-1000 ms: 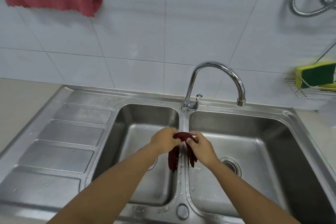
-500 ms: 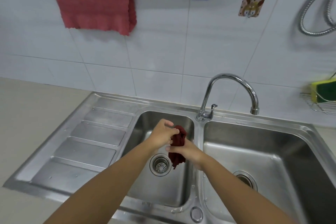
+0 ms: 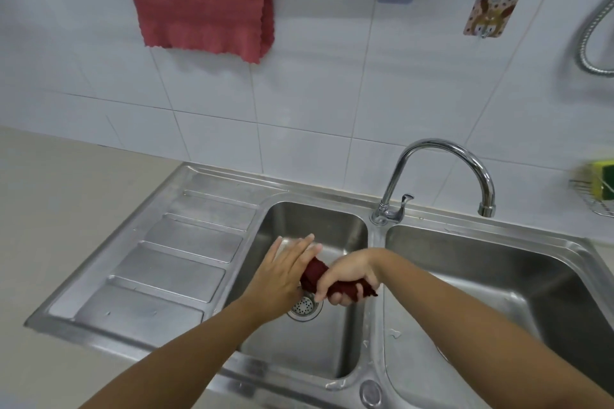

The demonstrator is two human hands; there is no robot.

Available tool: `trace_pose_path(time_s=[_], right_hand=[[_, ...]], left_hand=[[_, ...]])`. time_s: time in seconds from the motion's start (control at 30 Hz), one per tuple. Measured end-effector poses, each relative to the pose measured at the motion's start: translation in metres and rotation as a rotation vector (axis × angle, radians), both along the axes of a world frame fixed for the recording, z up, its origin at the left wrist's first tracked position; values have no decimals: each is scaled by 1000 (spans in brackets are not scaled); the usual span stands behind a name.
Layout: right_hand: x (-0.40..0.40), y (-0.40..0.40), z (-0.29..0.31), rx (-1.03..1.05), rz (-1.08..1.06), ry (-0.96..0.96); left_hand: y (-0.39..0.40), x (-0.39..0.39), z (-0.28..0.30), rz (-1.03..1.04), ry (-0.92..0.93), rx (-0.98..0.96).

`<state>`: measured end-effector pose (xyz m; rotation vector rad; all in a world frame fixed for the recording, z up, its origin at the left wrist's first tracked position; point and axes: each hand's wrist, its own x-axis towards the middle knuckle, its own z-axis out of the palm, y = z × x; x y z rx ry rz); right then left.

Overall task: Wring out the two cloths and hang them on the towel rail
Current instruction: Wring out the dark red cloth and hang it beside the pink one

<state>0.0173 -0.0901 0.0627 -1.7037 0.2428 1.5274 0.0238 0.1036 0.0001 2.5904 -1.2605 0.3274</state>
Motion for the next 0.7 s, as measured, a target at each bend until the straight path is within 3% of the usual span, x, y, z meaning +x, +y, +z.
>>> trace_pose_path(time_s=[0.13, 0.3, 0.47, 0.6, 0.7], right_hand=[[14, 10, -4, -319, 214, -249], [19, 12, -6, -673, 461, -903], [23, -2, -14, -717, 617, -1458], [28, -17, -27, -650, 622, -1703], [25, -26, -34, -649, 603, -1767]], left_hand=[[-13, 5, 11, 83, 142, 67], [-26, 6, 20, 330, 397, 123], [-40, 16, 33, 418, 883, -107], [-47, 10, 44, 487, 1384, -412], [-56, 4, 50, 535, 1796, -524]])
